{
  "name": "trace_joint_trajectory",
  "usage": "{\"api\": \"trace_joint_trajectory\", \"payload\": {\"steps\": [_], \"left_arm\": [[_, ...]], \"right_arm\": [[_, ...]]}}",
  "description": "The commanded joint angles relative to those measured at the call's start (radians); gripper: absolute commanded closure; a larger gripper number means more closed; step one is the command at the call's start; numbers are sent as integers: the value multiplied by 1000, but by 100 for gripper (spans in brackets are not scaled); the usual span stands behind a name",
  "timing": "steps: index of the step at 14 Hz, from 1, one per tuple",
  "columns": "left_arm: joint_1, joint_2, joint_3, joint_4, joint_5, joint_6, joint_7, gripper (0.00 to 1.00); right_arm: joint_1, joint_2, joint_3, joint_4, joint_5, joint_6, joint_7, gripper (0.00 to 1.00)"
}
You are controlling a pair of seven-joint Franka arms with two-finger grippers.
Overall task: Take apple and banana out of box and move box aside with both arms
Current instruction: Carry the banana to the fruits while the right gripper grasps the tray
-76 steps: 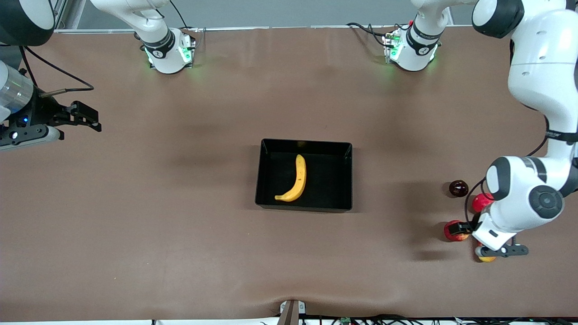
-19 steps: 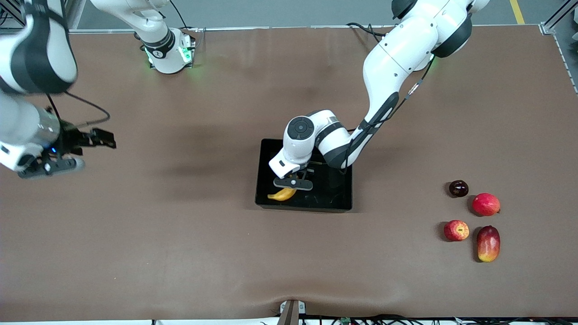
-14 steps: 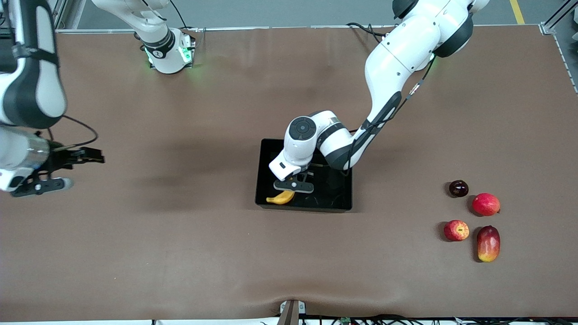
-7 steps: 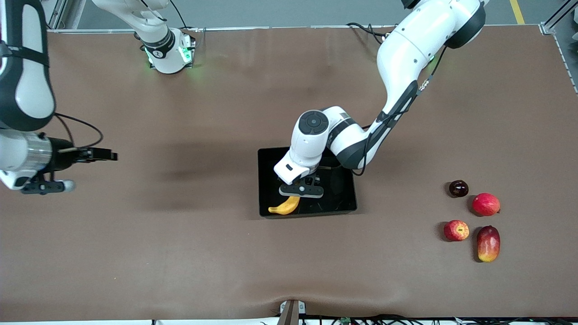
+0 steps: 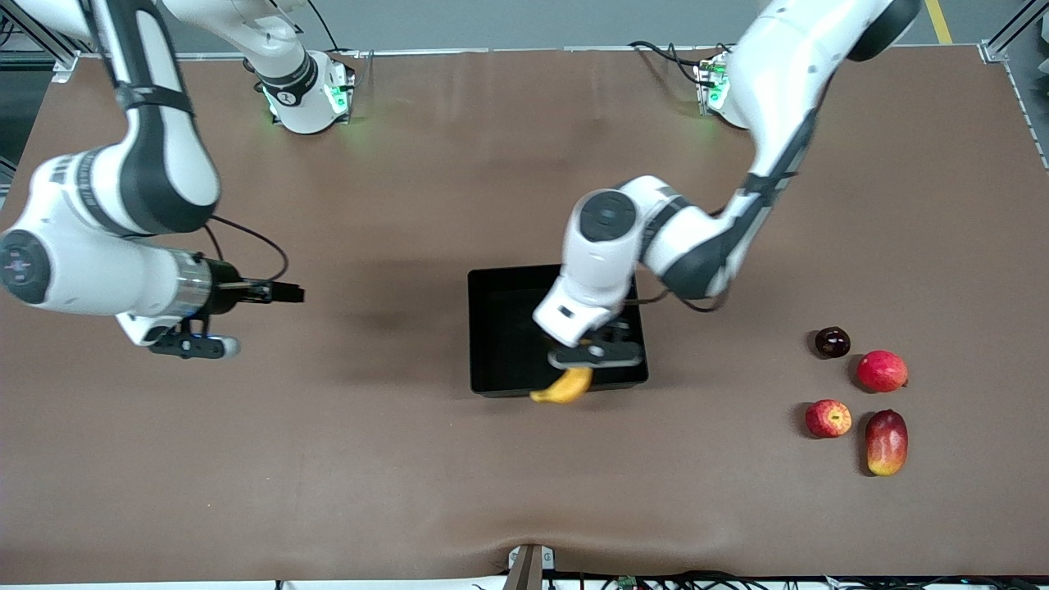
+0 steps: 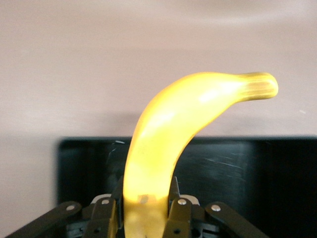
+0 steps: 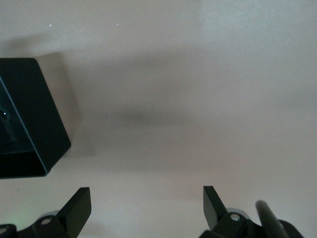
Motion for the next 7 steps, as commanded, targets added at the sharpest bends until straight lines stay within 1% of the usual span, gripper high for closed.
{"api": "trace_joint_trajectory", "payload": {"steps": [1,4,7], "left_arm": [[138,-56,-32,-65,-29,-70,107,100],[244,-68,-29,-156,-2,-84,149,100],[350,-58,-32,-251,148,-43,153,100]], "right_arm": [[82,5,-9,-10,23,77,98,0],[160,50,-9,-7,27,194,157,0],[226,109,-9,5,27,292,258,0]]}}
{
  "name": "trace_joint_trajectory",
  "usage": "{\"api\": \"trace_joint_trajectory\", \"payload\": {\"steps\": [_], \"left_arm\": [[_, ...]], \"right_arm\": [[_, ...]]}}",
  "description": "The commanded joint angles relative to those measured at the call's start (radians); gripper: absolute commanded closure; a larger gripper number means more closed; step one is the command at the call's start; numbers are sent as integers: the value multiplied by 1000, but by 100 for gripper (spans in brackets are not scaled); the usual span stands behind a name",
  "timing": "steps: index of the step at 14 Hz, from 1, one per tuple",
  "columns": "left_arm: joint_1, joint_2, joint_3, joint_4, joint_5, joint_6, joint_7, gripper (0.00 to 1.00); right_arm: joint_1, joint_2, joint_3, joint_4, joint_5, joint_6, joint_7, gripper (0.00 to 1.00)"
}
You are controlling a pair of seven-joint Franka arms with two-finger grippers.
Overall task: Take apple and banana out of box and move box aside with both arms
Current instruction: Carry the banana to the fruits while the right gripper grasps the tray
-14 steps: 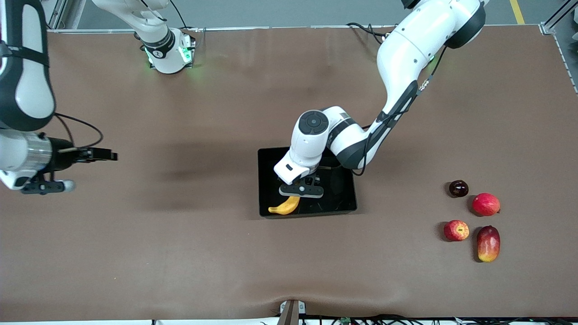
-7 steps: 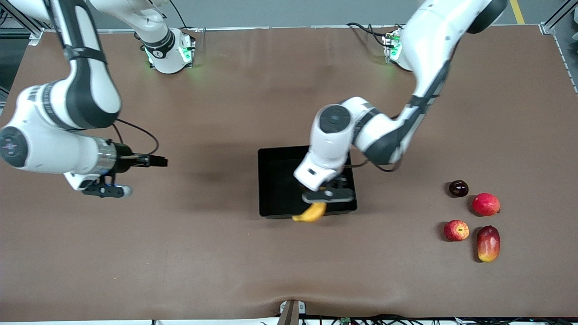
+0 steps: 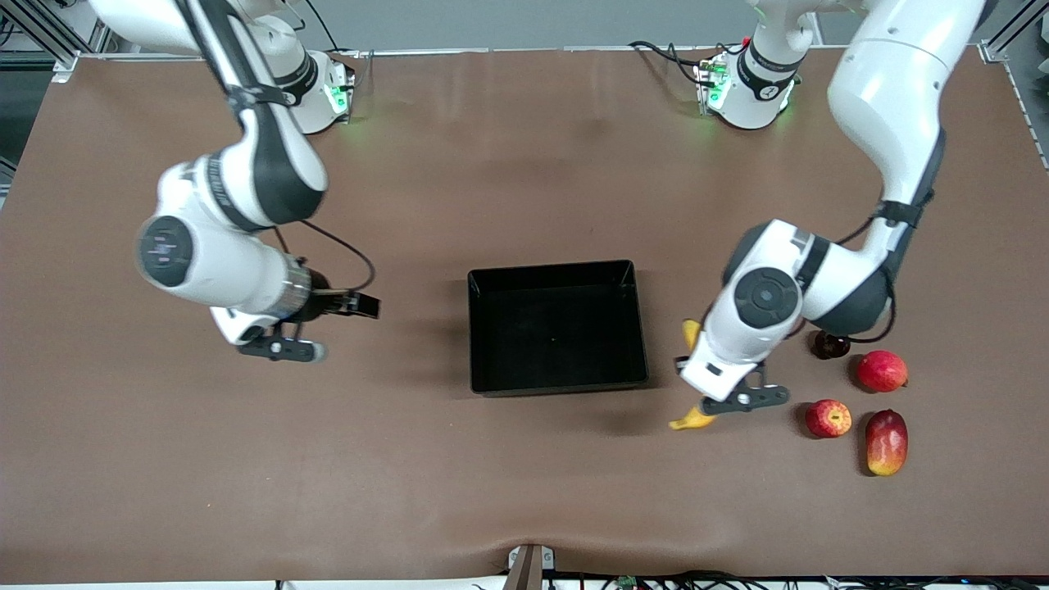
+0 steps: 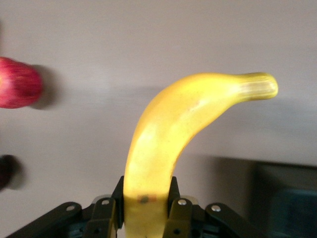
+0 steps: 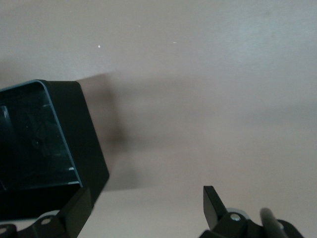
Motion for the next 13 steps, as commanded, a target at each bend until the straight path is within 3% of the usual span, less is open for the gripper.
{"api": "trace_joint_trajectory", "payload": {"steps": [1,3,7,10,11,13], "left_arm": [[91,-26,-16,-123,104,67,-3,100],[162,-19,-14,-200,153,179,-3,100],[242,20,-11,-245,217,279,-4,100],[256,43,-8,-245,256,289,-4,100],[260,46,-7,-242,257,289,-4,89],[262,38,-7,-243,259,287,-3,0]], "right_arm": [[60,65,-11,31,21,83,75,0],[99,118,-11,66,24,145,103,0],[192,247,-12,171,7,177,143,0],[200,292,-12,174,-36,284,143,14],[220,315,-12,174,-34,310,146,24],[232,338,-12,175,-39,327,163,63]]}}
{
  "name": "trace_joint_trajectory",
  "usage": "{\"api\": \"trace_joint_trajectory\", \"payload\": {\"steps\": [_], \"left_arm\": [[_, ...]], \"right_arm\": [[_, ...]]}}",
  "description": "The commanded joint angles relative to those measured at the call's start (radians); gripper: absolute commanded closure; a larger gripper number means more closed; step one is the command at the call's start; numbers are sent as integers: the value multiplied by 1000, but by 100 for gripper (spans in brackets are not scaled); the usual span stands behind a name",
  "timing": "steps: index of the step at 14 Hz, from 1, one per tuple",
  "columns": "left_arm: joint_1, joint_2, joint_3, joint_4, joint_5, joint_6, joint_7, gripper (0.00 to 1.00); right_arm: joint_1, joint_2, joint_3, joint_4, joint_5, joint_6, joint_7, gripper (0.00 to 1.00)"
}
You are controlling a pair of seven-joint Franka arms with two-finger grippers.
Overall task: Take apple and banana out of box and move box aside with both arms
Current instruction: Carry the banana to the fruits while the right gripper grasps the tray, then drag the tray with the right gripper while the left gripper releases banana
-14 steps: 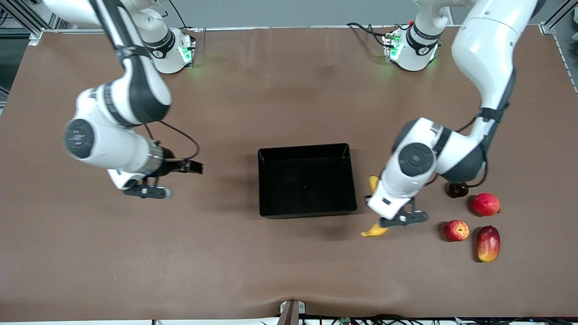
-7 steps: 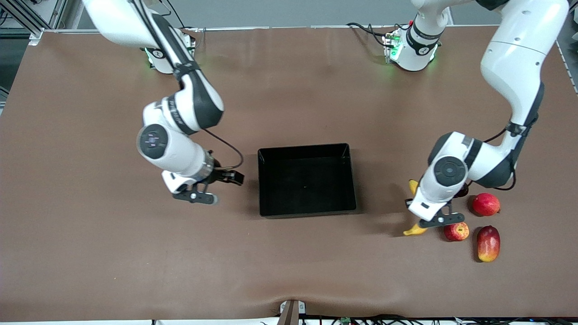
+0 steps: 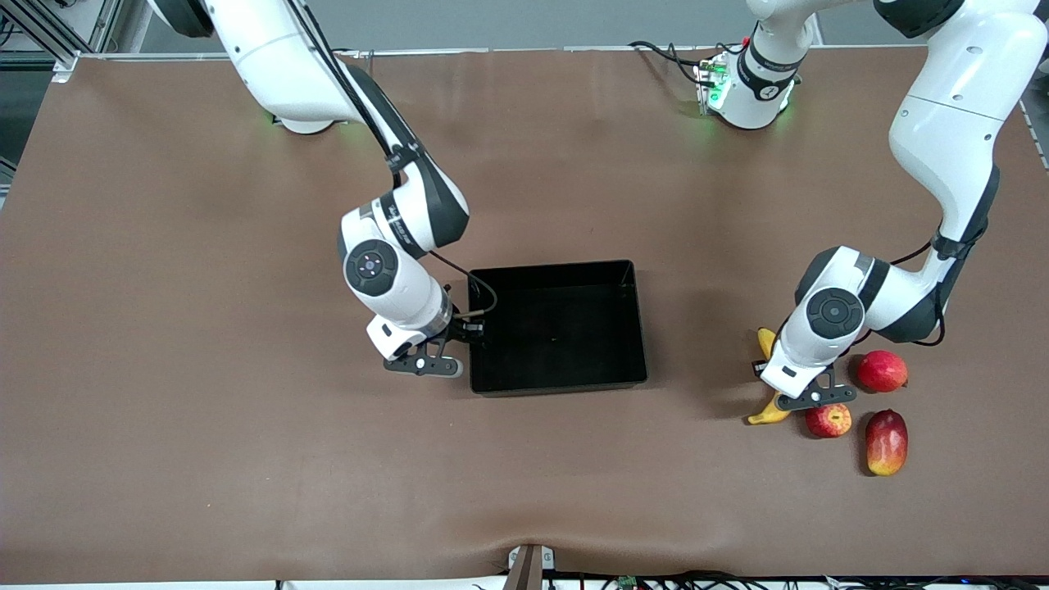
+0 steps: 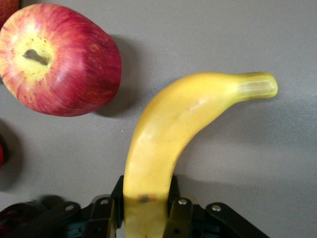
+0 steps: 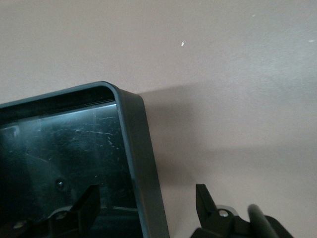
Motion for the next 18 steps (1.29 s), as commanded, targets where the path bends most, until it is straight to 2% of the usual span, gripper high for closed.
{"api": "trace_joint_trajectory", "payload": {"steps": [1,3,4,6,9,11,13,15,18], "left_arm": [[13,-22,-9,-8,28,4,4,0],[10,-57,-14,2,28,-10,-1,0],[10,-94,-19,3,22,-35,1,0],[10,-160,-45,26,9,-80,12,0],[11,-169,-114,181,-69,-288,18,0],[10,-171,-146,270,-78,-417,36,0],[16,-186,-178,330,-89,-493,38,0],[17,-220,-180,354,-139,-530,85,0],[16,-275,-180,358,-204,-548,121,0]], "right_arm": [[21,35,-11,34,-29,9,33,69],[18,35,-11,32,-26,6,34,94],[14,32,-11,32,-18,-3,37,100],[-2,26,-12,31,-18,-9,25,100],[-26,-12,-15,28,-18,-137,34,100],[-68,-54,-17,17,-23,-208,22,100],[-123,-120,-15,6,-23,-289,-1,100],[-175,-164,-14,2,-18,-355,-59,100],[-221,-227,-15,-49,-18,-369,-71,100]]}}
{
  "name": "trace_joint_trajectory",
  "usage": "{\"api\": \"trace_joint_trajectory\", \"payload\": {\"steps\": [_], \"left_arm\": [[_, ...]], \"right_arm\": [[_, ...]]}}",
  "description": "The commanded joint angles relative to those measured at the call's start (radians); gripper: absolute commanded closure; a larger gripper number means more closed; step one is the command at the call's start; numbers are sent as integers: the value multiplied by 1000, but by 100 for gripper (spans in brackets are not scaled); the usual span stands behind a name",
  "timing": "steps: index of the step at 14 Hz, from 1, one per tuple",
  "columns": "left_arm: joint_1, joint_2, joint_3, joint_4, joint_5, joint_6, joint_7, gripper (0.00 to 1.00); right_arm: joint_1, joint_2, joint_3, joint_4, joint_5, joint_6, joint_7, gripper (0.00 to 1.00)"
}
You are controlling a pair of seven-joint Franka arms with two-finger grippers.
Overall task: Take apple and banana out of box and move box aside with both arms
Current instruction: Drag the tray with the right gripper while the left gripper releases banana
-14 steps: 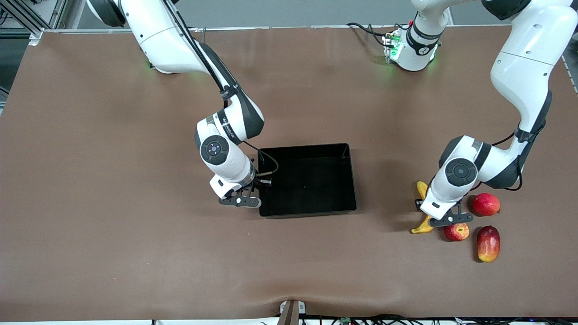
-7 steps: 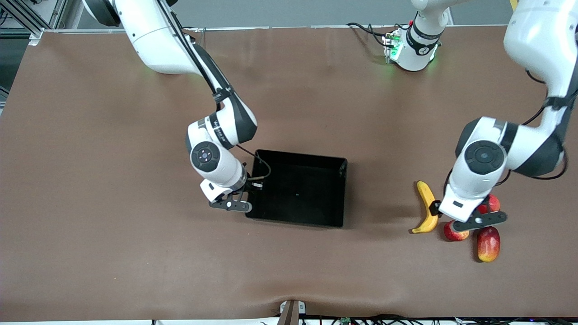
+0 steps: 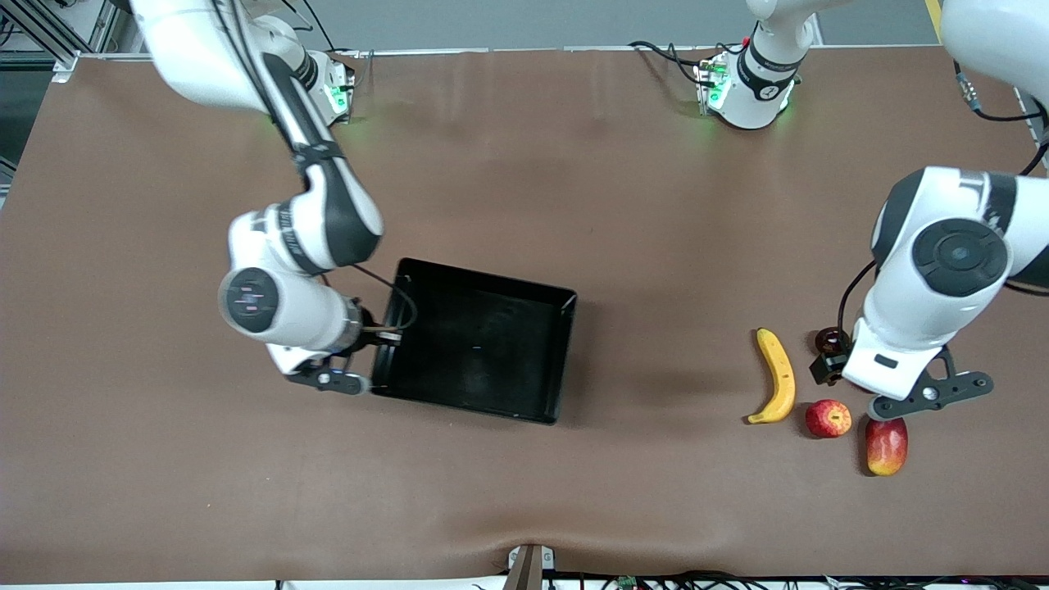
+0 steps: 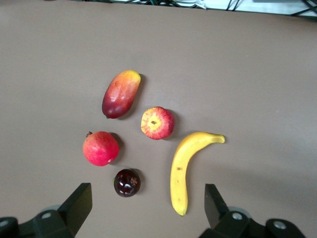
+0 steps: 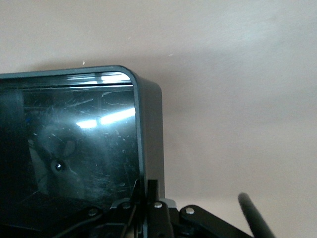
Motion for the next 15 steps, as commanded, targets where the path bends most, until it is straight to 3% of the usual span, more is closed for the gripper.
{"api": "trace_joint_trajectory", "payload": {"steps": [1,7,11,15], "left_arm": [[12,-80,-9,-4,-67,-30,27,0],[63,-203,-8,-6,-249,-71,139,0],[92,-294,15,-12,-363,-143,268,0],[-125,-404,340,-77,-560,-175,417,0]], "right_arm": [[-54,-87,20,-87,-4,2,-63,100],[-211,-156,18,-236,-14,9,-328,100],[-366,-150,15,-264,-15,16,-534,100],[-525,-123,15,-267,-18,73,-730,100]]}}
